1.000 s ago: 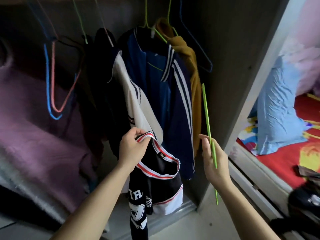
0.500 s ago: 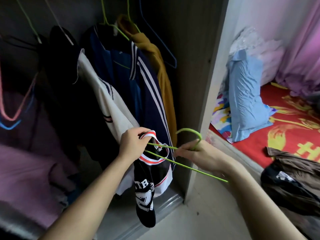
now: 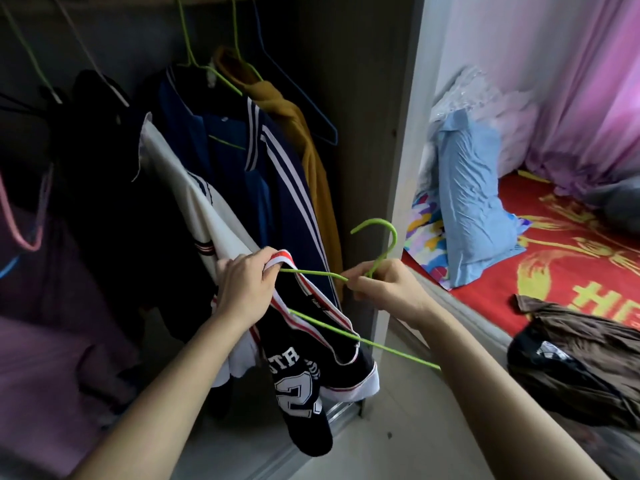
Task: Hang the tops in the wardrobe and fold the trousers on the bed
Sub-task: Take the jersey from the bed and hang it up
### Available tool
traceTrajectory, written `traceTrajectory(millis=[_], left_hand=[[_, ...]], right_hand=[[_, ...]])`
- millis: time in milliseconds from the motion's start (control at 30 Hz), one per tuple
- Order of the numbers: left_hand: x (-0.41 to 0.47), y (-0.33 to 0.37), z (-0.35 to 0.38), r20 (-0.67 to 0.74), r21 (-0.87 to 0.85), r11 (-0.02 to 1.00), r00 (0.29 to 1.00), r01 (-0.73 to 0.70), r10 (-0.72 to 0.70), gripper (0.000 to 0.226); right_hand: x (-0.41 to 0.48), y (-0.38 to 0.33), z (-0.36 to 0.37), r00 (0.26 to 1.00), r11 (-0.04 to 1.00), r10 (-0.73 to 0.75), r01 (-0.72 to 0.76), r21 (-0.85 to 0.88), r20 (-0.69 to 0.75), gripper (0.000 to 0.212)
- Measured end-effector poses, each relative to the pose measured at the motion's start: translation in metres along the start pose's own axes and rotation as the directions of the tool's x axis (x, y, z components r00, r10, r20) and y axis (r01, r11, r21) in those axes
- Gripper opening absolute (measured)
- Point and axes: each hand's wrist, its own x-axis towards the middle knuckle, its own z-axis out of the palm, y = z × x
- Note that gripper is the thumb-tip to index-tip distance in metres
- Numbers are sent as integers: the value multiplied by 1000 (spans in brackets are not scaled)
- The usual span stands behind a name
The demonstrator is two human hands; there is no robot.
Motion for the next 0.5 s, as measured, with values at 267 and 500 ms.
traceTrajectory(millis=[267,500], left_hand=[[-4,-2,-11,-22,-41,999,1000,9,-10,16],[3,24,-6,60,1,1000,998,-25,25,20]], right_hand=[[-6,23,-3,976,952,-158,110,-286,-152,34],[-1,14,35,987,961,-152,136,-241,-48,26]])
